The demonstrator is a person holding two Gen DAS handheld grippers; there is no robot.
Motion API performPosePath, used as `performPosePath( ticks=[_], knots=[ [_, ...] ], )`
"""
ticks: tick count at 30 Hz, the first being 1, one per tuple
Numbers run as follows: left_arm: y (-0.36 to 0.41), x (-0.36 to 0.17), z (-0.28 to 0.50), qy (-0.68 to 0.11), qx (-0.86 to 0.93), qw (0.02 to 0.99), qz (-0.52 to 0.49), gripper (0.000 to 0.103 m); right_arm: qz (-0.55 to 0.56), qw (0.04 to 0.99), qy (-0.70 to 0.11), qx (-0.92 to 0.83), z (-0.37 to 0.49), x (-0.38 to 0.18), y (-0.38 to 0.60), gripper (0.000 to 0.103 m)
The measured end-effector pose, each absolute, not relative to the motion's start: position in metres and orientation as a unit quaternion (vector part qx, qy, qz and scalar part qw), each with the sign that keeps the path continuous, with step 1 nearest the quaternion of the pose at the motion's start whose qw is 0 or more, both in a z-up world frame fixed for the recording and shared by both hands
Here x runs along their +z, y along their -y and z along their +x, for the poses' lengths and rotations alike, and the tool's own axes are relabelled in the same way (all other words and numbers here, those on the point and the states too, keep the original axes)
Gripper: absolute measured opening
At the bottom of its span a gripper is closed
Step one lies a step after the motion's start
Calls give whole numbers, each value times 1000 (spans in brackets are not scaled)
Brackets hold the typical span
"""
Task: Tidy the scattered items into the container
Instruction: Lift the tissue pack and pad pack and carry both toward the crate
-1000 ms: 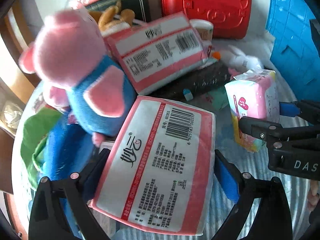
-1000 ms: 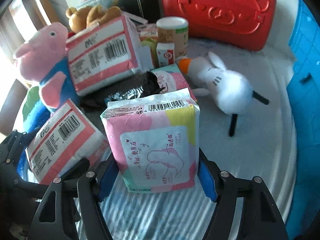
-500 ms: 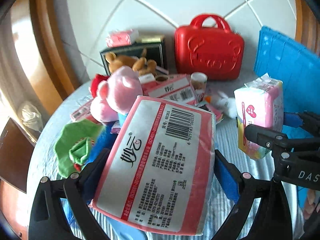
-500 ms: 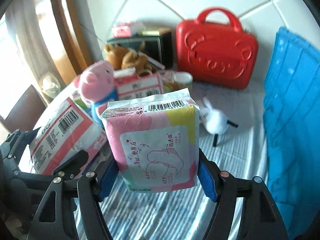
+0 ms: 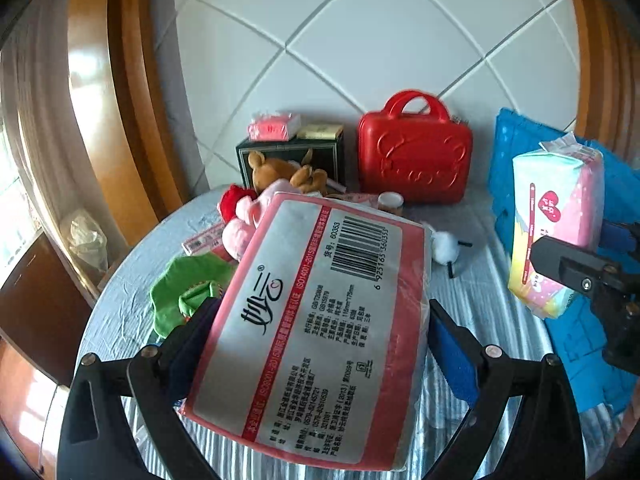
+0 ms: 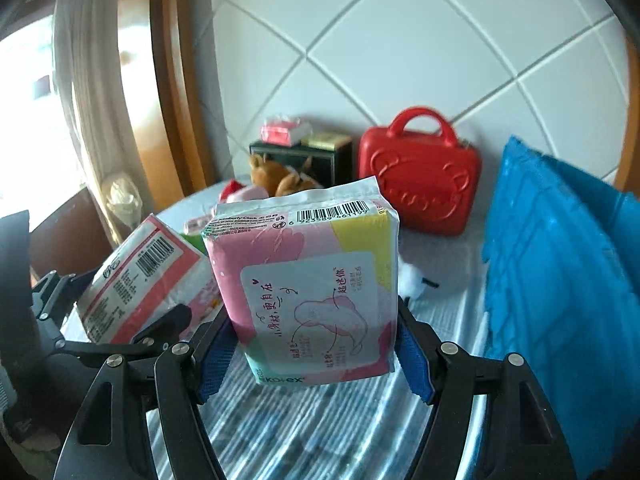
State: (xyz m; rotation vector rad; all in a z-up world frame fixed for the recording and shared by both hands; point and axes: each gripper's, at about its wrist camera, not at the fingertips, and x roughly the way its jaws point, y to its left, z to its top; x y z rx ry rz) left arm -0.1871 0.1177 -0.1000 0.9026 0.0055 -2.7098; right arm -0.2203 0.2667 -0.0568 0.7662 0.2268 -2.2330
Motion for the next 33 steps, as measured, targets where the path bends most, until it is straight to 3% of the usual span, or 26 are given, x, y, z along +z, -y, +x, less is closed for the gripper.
performPosePath(
  ticks=[17, 33],
  knots=[
    [-172, -39, -135, -4, -965, 59, 254, 99, 246, 291, -40, -924, -151, 11, -361, 71],
    [-396, 28, -181, 32, -985, -14, 167, 99, 212, 203, -30, -956, -226, 39, -563, 71]
  ],
)
